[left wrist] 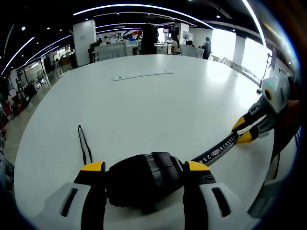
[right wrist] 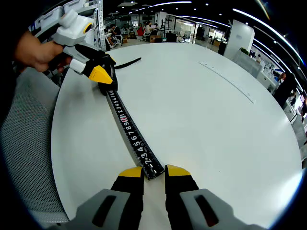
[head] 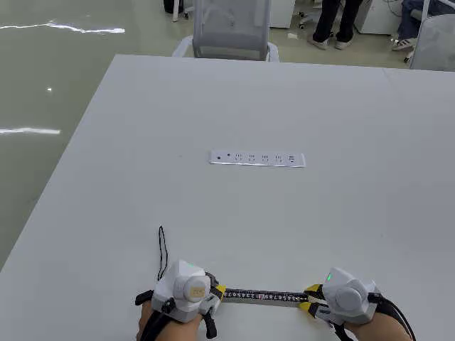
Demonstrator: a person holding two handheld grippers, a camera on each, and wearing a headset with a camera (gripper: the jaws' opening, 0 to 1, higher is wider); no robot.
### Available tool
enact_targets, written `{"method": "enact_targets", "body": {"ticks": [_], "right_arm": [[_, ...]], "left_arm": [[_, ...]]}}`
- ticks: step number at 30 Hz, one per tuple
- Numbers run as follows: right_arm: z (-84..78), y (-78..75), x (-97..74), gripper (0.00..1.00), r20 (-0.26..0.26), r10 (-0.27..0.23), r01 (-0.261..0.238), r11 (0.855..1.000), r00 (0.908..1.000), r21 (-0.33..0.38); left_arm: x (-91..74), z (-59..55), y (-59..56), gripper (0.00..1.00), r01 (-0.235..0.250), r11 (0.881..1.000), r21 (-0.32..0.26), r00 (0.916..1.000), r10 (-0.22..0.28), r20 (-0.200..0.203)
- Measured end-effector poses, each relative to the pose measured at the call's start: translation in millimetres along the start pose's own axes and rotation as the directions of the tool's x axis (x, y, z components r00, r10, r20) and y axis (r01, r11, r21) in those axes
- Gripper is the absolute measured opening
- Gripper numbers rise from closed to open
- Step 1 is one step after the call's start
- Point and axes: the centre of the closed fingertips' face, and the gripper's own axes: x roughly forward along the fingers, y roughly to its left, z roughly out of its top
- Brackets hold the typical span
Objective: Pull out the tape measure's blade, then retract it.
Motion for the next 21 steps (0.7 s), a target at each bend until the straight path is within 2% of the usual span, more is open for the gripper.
{"method": "enact_targets", "body": {"ticks": [21], "right_arm": [[6.3, 4.0, 4.7, 0.15, 0.003, 0.008, -0.008, 1.000, 1.0000, 0.001]], "left_arm": [[-0.9, 0.6, -0.7, 0.61, 0.002, 1.000, -0.001, 1.0000, -0.002, 0.002]]}}
